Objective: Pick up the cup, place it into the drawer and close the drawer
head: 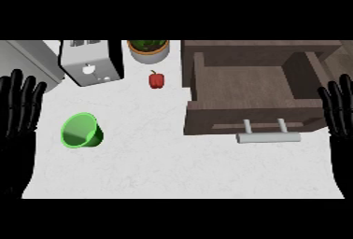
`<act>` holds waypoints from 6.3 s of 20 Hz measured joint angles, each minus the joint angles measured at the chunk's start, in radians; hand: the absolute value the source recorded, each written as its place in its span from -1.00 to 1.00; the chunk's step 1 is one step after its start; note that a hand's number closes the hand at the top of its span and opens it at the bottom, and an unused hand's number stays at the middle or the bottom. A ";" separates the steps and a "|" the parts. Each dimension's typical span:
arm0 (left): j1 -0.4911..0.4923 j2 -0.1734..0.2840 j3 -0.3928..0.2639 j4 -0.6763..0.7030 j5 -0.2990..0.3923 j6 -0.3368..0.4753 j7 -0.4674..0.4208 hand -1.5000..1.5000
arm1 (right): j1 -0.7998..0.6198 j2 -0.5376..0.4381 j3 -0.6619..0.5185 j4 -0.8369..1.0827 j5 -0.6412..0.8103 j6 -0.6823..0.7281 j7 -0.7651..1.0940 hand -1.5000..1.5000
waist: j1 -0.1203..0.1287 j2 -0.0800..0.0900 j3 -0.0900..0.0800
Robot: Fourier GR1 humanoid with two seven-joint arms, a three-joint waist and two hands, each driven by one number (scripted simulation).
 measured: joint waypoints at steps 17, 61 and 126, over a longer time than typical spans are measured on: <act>-0.122 -0.083 0.080 0.247 0.150 0.027 -0.050 -1.00 | -0.081 0.037 0.050 0.040 -0.117 0.083 0.071 -1.00 | 0.032 -0.022 0.034; -0.054 -0.023 0.217 0.754 0.181 -0.016 -0.353 -1.00 | -0.112 0.051 -0.009 0.035 -0.141 0.125 0.102 -1.00 | 0.031 -0.022 0.034; -0.463 0.083 0.309 1.807 0.249 -0.325 -0.987 1.00 | -0.115 0.049 -0.029 0.016 -0.171 0.167 0.131 -1.00 | 0.021 -0.018 0.033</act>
